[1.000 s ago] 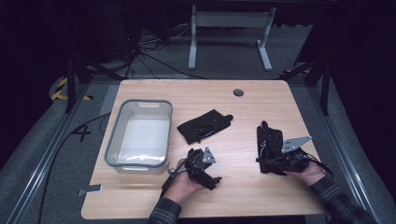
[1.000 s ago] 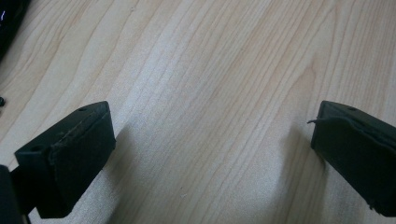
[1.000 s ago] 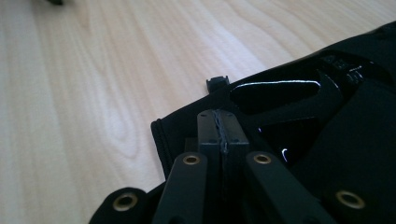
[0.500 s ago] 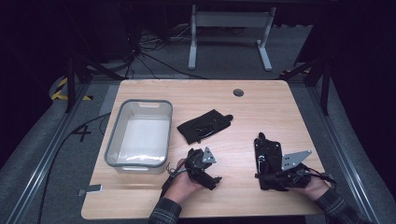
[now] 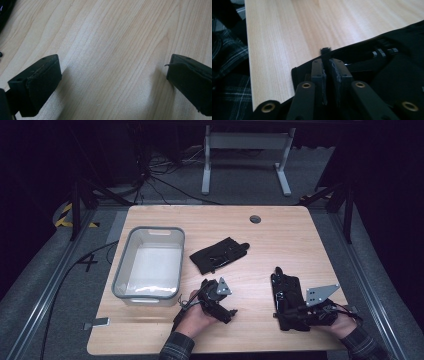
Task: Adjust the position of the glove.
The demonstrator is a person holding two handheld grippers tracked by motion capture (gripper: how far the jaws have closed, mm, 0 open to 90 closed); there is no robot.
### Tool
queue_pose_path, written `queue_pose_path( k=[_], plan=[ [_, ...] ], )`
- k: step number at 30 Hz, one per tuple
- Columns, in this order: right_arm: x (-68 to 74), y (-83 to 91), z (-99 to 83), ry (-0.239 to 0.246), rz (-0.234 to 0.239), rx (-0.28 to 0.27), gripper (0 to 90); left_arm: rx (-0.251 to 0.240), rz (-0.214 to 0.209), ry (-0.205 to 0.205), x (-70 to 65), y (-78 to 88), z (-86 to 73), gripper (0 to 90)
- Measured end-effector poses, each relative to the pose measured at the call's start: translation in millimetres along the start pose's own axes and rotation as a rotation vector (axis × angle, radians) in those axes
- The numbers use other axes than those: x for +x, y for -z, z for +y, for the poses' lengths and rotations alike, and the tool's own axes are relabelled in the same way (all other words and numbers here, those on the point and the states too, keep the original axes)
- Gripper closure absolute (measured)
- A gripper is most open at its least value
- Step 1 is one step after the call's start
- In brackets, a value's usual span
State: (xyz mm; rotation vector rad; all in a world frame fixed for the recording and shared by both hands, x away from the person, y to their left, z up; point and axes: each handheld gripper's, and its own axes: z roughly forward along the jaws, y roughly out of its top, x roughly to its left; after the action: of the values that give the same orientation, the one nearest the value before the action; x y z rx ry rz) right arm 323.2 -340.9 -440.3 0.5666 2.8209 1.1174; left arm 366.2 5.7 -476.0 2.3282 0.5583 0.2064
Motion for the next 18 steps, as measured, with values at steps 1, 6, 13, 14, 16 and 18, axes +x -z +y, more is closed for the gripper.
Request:
queue_pose_path(
  k=[1,6,13,14,16,18],
  plan=[
    [0.0,0.0,0.0,0.000,0.000,0.000,78.8,0.000,0.000,0.000,0.0,0.0,0.0,0.0],
    [-14.7,11.2,1.2,-0.037,-0.081,-0.023,66.6,0.000,0.000,0.000,0.0,0.0,0.0,0.0],
    [-39.2,19.1,-1.2,-0.098,-0.153,-0.052,54.6,0.001,-0.001,-0.001,0.2,0.0,0.1,0.0],
    [-43.5,19.7,-2.3,-0.114,-0.167,-0.056,52.1,0.001,-0.001,-0.001,0.2,0.0,0.1,0.0],
    [-53.5,21.7,-5.1,-0.150,-0.191,-0.065,48.4,0.001,-0.001,-0.001,0.2,0.0,0.1,0.0],
    [-61.6,24.3,-7.6,-0.176,-0.224,-0.072,44.4,0.001,-0.001,-0.001,0.2,0.0,0.1,0.0]
  ],
)
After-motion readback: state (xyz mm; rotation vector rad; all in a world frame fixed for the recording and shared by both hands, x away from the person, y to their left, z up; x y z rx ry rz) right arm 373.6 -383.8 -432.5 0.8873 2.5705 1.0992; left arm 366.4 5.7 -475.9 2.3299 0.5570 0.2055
